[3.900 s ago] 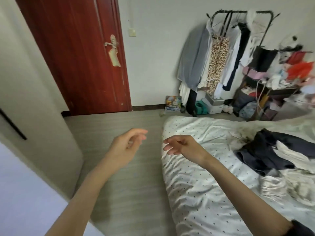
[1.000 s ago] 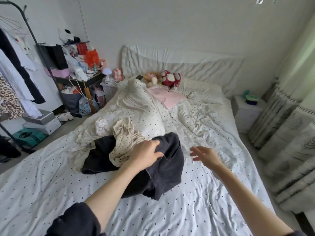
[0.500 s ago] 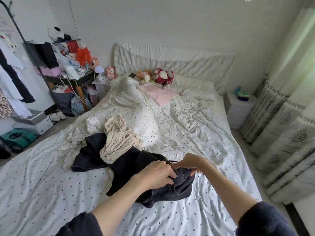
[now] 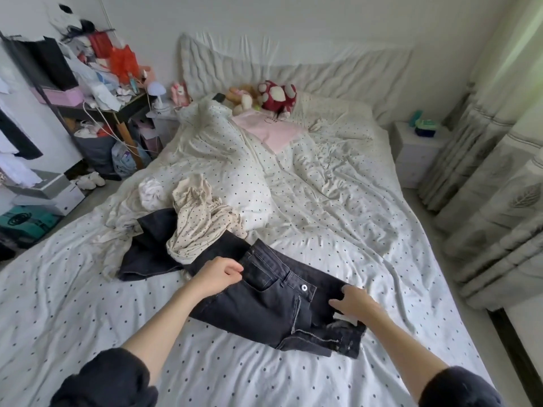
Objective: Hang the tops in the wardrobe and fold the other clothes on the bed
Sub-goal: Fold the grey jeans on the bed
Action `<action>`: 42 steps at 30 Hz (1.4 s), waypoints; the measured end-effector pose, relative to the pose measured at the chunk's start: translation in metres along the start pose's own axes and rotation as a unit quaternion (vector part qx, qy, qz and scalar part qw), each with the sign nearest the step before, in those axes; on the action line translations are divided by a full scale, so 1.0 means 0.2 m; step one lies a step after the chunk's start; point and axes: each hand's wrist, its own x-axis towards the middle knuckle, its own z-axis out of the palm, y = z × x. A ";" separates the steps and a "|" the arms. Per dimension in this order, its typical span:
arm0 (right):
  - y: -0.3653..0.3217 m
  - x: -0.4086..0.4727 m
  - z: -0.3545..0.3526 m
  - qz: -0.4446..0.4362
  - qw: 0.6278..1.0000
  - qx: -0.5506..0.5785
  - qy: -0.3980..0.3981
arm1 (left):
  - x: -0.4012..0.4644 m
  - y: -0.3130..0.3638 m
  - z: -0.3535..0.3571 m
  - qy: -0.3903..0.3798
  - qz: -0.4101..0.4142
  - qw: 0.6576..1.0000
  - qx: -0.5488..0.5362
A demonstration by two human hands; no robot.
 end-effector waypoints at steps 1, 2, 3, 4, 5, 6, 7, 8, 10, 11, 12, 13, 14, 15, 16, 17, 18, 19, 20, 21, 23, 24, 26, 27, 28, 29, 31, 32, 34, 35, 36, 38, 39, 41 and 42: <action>0.03 0.01 0.04 -0.001 1.000 0.019 -0.007 | 0.01 -0.05 0.04 -0.001 -0.022 1.000 0.009; 0.05 0.02 0.07 -0.001 0.999 0.030 -0.011 | 0.03 -0.09 0.08 -0.011 -0.040 0.999 0.013; 0.08 0.03 0.12 0.005 0.999 0.037 -0.016 | 0.06 -0.13 0.14 -0.032 -0.057 0.998 0.018; 0.11 0.03 0.14 0.001 0.999 0.038 -0.002 | 0.07 -0.15 0.17 -0.045 -0.071 0.996 0.021; 0.14 0.03 0.18 0.010 0.999 0.049 0.014 | 0.09 -0.18 0.20 -0.054 -0.083 0.995 0.026; 0.17 0.03 0.20 0.025 0.996 0.073 0.039 | 0.10 -0.20 0.21 -0.048 -0.093 0.994 0.027; 0.21 0.06 0.23 0.058 0.989 0.127 0.053 | 0.16 -0.22 0.24 -0.047 -0.102 0.993 0.030; 0.23 0.08 0.24 0.092 0.974 0.195 0.069 | 0.19 -0.24 0.24 -0.039 -0.110 0.993 0.033; 0.29 0.15 0.30 0.148 0.933 0.317 0.082 | 0.29 -0.28 0.27 -0.036 -0.117 0.991 0.045; 0.31 0.18 0.34 0.168 0.914 0.359 0.084 | 0.33 -0.30 0.28 -0.036 -0.119 0.991 0.047; 0.33 0.19 0.37 0.191 0.896 0.393 0.080 | 0.36 -0.32 0.30 -0.040 -0.126 0.990 0.041; 0.34 0.22 0.40 0.212 0.879 0.421 0.076 | 0.40 -0.34 0.31 -0.043 -0.136 0.989 0.031; 0.35 0.23 0.44 0.224 0.867 0.441 0.066 | 0.42 -0.36 0.33 -0.046 -0.144 0.988 0.024; 0.35 0.24 0.48 0.230 0.855 0.463 0.050 | 0.44 -0.38 0.34 -0.042 -0.153 0.987 0.025; 0.35 0.24 0.49 0.230 0.847 0.479 0.029 | 0.45 -0.39 0.34 -0.024 -0.159 0.987 0.029; 0.34 0.25 0.50 0.233 0.831 0.505 0.011 | 0.47 -0.41 0.34 -0.003 -0.160 0.986 0.040; 0.33 0.26 0.51 0.236 0.816 0.527 0.000 | 0.50 -0.42 0.34 0.012 -0.159 0.986 0.046; 0.33 0.28 0.51 0.237 0.807 0.541 -0.002 | 0.51 -0.43 0.33 0.017 -0.161 0.986 0.040; 0.32 0.30 0.52 0.237 0.798 0.555 -0.002 | 0.53 -0.43 0.32 0.010 -0.160 0.987 0.024; 0.31 0.32 0.53 0.240 0.784 0.573 -0.004 | 0.55 -0.44 0.32 -0.005 -0.161 0.987 0.016; 0.28 0.35 0.56 0.254 0.752 0.608 -0.018 | 0.56 -0.45 0.31 -0.022 -0.149 0.988 0.024; 0.27 0.36 0.57 0.263 0.737 0.623 -0.018 | 0.56 -0.44 0.30 -0.019 -0.138 0.989 0.039; 0.25 0.35 0.56 0.279 0.707 0.650 0.005 | 0.56 -0.42 0.28 0.026 -0.084 0.991 0.099; 0.25 0.35 0.55 0.283 0.692 0.664 0.027 | 0.55 -0.39 0.26 0.052 -0.053 0.990 0.117; 0.25 0.35 0.52 0.281 0.679 0.676 0.051 | 0.55 -0.36 0.24 0.078 -0.020 0.990 0.115; 0.25 0.34 0.48 0.270 0.670 0.687 0.077 | 0.54 -0.31 0.22 0.095 0.007 0.990 0.108; 0.25 0.32 0.35 0.232 0.666 0.697 0.129 | 0.55 -0.19 0.17 0.121 0.064 0.986 0.098; 0.24 0.30 0.27 0.209 0.672 0.694 0.154 | 0.56 -0.10 0.14 0.136 0.093 0.981 0.098; 0.24 0.26 0.11 0.156 0.684 0.685 0.196 | 0.57 0.07 0.07 0.168 0.131 0.972 0.097; 0.25 0.23 0.01 0.131 0.689 0.678 0.220 | 0.57 0.16 0.02 0.189 0.147 0.966 0.095; 0.26 0.19 -0.07 0.110 0.694 0.669 0.242 | 0.56 0.24 -0.02 0.209 0.160 0.961 0.091; 0.27 0.11 -0.27 0.071 0.704 0.644 0.290 | 0.53 0.40 -0.12 0.240 0.184 0.951 0.069; 0.27 0.07 -0.36 0.053 0.707 0.630 0.317 | 0.51 0.46 -0.17 0.254 0.195 0.946 0.052; 0.27 -0.04 -0.56 0.009 0.709 0.599 0.372 | 0.44 0.61 -0.29 0.292 0.221 0.930 0.021; 0.26 -0.09 -0.66 -0.013 0.715 0.577 0.395 | 0.40 0.68 -0.35 0.312 0.233 0.921 0.007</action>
